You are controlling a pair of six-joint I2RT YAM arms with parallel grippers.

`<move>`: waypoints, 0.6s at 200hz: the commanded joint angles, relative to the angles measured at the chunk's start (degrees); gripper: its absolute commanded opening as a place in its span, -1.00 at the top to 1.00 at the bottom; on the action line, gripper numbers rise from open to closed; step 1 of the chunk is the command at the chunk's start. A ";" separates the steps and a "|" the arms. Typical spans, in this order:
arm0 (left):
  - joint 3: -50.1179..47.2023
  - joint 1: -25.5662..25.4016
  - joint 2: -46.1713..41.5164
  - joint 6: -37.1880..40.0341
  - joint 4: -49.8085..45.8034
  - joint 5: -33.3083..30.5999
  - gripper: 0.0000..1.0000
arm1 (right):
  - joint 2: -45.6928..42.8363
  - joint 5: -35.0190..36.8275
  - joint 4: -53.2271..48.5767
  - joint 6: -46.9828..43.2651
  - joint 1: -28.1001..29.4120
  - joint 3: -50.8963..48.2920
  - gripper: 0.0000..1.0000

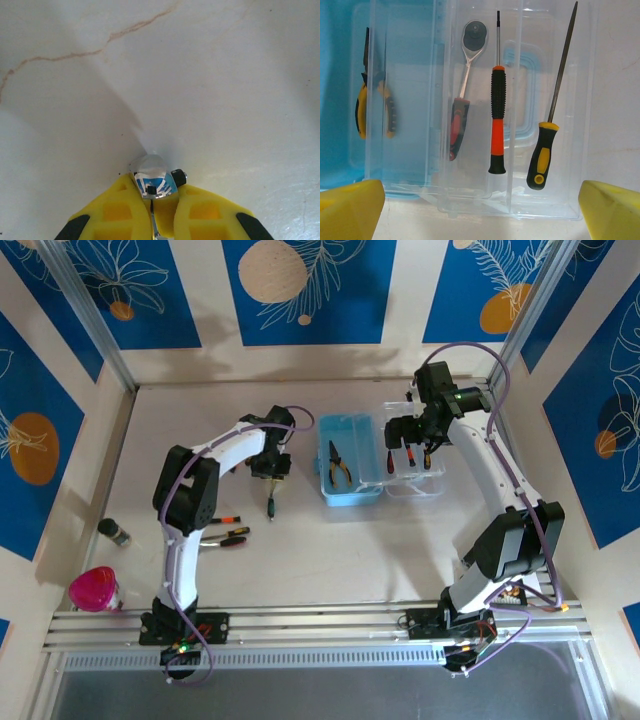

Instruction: Pack the tool kit

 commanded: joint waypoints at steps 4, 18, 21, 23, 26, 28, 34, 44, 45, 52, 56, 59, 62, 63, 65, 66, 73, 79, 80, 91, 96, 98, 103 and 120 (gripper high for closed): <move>-0.62 0.32 -3.78 1.65 -0.92 4.27 1.00 | -2.72 -2.96 -0.40 0.84 0.62 1.07 -0.99; 0.16 0.64 -5.90 1.65 -1.05 6.86 1.00 | -3.56 -4.68 -0.02 1.15 0.63 1.01 -0.99; 0.31 0.68 -6.40 1.65 -1.01 7.65 1.00 | -3.79 -5.19 0.15 1.23 0.59 0.93 -0.99; 0.39 0.75 -6.72 1.65 -0.90 8.11 1.00 | -3.90 -5.60 0.17 1.32 0.65 0.92 -0.99; 0.66 0.77 -7.21 1.65 -0.85 8.81 1.00 | -4.10 -6.12 0.37 1.41 0.66 0.91 -0.99; 0.76 0.84 -7.54 1.65 -0.77 9.21 1.00 | -4.20 -6.56 0.47 1.49 0.60 0.85 -0.99; 1.46 0.86 -8.49 1.57 -0.67 10.29 1.00 | -4.59 -7.91 0.86 1.74 0.64 0.75 -0.99; 2.61 0.88 -9.83 1.48 -0.53 12.44 1.00 | -5.35 -10.82 1.84 2.38 0.72 0.32 -0.99; 2.80 0.87 -9.97 1.44 -0.50 12.72 1.00 | -5.45 -11.10 1.96 2.45 0.70 0.22 -0.99; 3.66 0.93 -10.78 1.26 -0.33 14.50 1.00 | -5.99 -13.28 2.98 3.00 0.87 -0.22 -0.98; 4.16 0.86 -11.17 1.10 -0.23 15.55 1.00 | -6.29 -14.46 3.52 3.40 0.95 -0.45 -0.99; 4.66 0.94 -11.44 0.98 -0.10 16.35 1.00 | -6.51 -15.40 4.00 3.68 0.99 -0.68 -0.99; 5.05 0.95 -11.67 0.79 0.02 17.14 1.00 | -6.69 -16.30 4.47 3.97 1.13 -0.87 -0.98; 5.16 0.90 -11.77 0.74 0.08 17.27 1.00 | -6.78 -16.61 4.59 4.08 1.21 -0.94 -0.98; 5.42 0.94 -11.95 0.70 0.16 18.00 1.00 | -6.93 -17.11 4.93 4.22 1.31 -1.11 -0.99; 5.53 0.94 -12.00 0.65 0.24 18.32 1.00 | -6.99 -17.37 5.09 4.29 1.34 -1.15 -0.99; 6.33 0.95 -12.56 0.30 0.96 20.59 1.00 | -7.44 -19.20 6.26 4.84 1.98 -1.62 -0.99; 6.66 0.93 -13.00 -0.10 2.03 22.75 1.00 | -7.64 -20.31 7.23 5.21 2.54 -2.09 -0.98; 6.67 0.94 -13.05 -0.19 2.31 23.15 1.00 | -7.69 -20.46 7.34 5.27 2.66 -2.21 -0.99; 6.77 0.95 -13.83 -1.69 5.27 27.60 1.00 | -7.80 -22.06 9.13 5.62 3.92 -3.06 -0.99; 6.69 0.86 -14.05 -2.68 6.88 29.65 1.00 | -7.70 -22.56 9.91 5.72 4.49 -3.40 -0.99; 6.64 0.86 -14.12 -3.08 7.56 30.55 1.00 | -7.64 -22.69 10.19 5.80 4.74 -3.56 -0.98; 6.32 0.86 -14.30 -4.38 9.66 32.80 1.00 | -7.42 -23.05 10.69 6.04 5.34 -3.74 -0.99; 4.75 0.69 -15.00 -9.43 17.41 38.63 1.00 | -6.46 -25.01 12.71 7.14 7.39 -4.43 -0.99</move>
